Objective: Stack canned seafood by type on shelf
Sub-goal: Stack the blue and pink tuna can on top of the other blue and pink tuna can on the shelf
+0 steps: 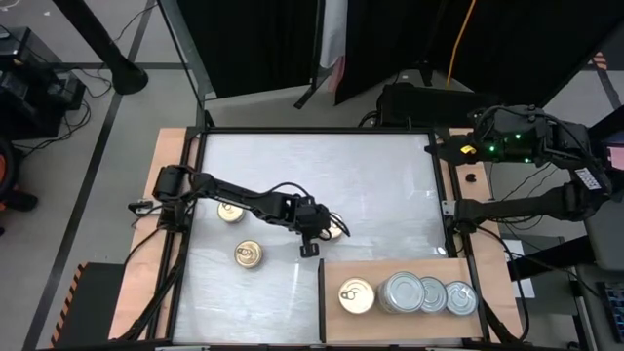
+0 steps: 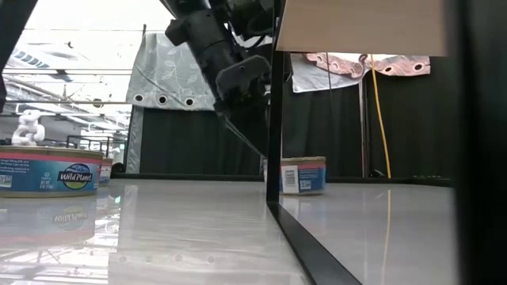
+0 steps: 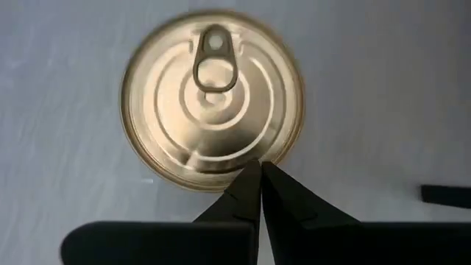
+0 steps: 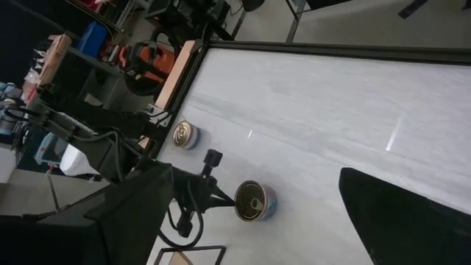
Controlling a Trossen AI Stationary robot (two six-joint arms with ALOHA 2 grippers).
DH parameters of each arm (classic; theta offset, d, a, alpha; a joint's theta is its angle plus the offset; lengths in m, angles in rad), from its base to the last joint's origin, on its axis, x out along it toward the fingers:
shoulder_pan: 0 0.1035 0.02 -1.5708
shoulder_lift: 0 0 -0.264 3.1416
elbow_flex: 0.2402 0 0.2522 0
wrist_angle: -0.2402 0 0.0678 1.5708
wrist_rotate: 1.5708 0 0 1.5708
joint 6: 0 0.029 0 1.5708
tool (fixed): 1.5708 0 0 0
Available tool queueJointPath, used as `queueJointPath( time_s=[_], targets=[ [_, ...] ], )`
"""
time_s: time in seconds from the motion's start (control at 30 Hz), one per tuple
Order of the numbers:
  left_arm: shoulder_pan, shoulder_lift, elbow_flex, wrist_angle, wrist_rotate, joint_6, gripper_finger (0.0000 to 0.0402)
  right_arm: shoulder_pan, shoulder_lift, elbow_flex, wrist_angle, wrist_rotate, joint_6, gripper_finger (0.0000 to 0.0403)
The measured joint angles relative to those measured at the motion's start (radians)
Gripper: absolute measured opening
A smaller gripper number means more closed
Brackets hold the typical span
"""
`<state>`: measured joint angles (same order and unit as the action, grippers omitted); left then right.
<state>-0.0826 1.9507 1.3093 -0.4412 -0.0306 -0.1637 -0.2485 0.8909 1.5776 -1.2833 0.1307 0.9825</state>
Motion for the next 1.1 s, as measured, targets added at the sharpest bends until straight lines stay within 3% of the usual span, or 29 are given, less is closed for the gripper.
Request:
queueJointPath(
  time_s=[0.4,0.6,0.77,0.9,1.1],
  targets=[
    [-0.014,-0.025,-0.079,-0.161,-0.011,-0.127,0.0015,0.000,0.000,0.000,0.000,0.000,0.000,0.0380],
    [-0.033,-0.227,-0.056,-0.244,0.005,-0.155,0.0015,0.000,0.000,0.000,0.000,0.000,-0.022,0.0380],
    [-0.027,-0.397,-0.057,-0.245,-0.017,-0.462,0.0022,0.000,0.001,0.000,0.000,0.003,-0.026,0.0380],
    [-0.032,-0.453,-0.056,-0.191,-0.022,-0.706,0.0074,0.000,0.013,0.000,0.000,0.004,-0.016,0.0380],
    [-0.034,-0.406,-0.056,-0.096,-0.041,-0.975,0.0221,0.000,0.051,0.000,0.000,0.005,-0.004,0.0379]
  ],
)
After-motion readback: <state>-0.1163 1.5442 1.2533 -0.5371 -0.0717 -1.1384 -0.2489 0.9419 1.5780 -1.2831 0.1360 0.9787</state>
